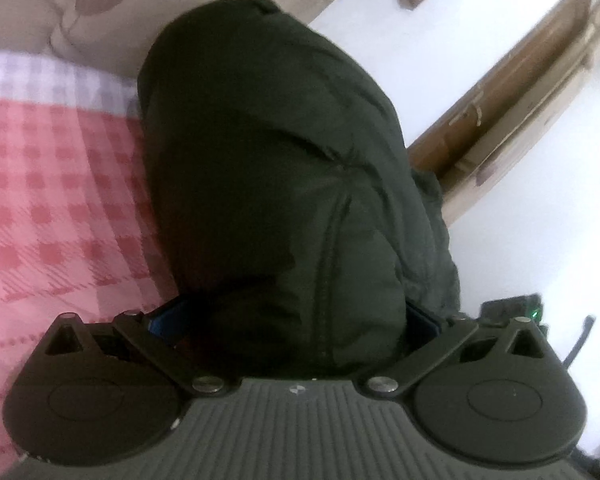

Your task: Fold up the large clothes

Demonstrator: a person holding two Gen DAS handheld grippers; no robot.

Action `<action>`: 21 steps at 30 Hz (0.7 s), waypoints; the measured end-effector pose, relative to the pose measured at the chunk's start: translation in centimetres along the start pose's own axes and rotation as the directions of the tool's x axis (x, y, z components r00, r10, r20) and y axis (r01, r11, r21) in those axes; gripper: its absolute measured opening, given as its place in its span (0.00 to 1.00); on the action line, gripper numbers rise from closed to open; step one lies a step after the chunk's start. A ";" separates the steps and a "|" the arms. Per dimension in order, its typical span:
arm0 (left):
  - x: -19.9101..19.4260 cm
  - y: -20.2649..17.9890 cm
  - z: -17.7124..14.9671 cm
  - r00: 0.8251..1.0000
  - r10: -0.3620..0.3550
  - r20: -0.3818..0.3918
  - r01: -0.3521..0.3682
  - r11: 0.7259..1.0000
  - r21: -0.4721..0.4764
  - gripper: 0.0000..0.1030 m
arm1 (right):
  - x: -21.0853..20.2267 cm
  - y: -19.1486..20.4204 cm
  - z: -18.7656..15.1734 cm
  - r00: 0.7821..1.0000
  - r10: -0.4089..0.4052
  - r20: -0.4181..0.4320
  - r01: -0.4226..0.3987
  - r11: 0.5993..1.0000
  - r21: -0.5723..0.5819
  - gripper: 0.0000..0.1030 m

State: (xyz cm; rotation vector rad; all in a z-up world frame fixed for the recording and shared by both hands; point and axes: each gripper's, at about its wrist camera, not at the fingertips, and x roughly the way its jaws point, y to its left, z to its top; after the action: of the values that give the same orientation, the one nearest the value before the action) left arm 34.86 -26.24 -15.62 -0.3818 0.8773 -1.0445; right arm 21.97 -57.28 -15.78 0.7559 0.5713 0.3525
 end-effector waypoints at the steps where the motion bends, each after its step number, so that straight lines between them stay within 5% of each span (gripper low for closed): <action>1: 0.2 0.0 -0.1 1.000 -0.001 0.003 0.001 1.000 0.007 0.99 | 0.3 0.2 0.0 1.000 0.000 -0.009 0.000 1.000 -0.013 1.00; 7: -0.9 -5.0 -2.2 0.987 0.124 0.106 -0.146 0.964 0.222 0.81 | -0.3 2.2 -0.3 0.998 0.043 0.041 -0.041 0.999 -0.036 0.74; 10: -2.4 -7.1 -3.6 0.969 0.185 0.166 -0.228 0.926 0.300 0.78 | -0.6 3.7 -0.9 0.997 0.060 0.058 -0.057 0.997 -0.059 0.71; 21: -10.4 -9.9 -6.3 0.925 0.287 0.250 -0.357 0.884 0.303 0.73 | 0.1 10.7 -3.2 0.981 0.182 0.068 -0.177 0.982 -0.073 0.68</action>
State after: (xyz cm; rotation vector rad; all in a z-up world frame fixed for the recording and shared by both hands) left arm 21.94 -21.12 -8.38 -0.0364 0.5391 -0.8097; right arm 19.06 -48.22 -9.90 0.7548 0.4202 0.5057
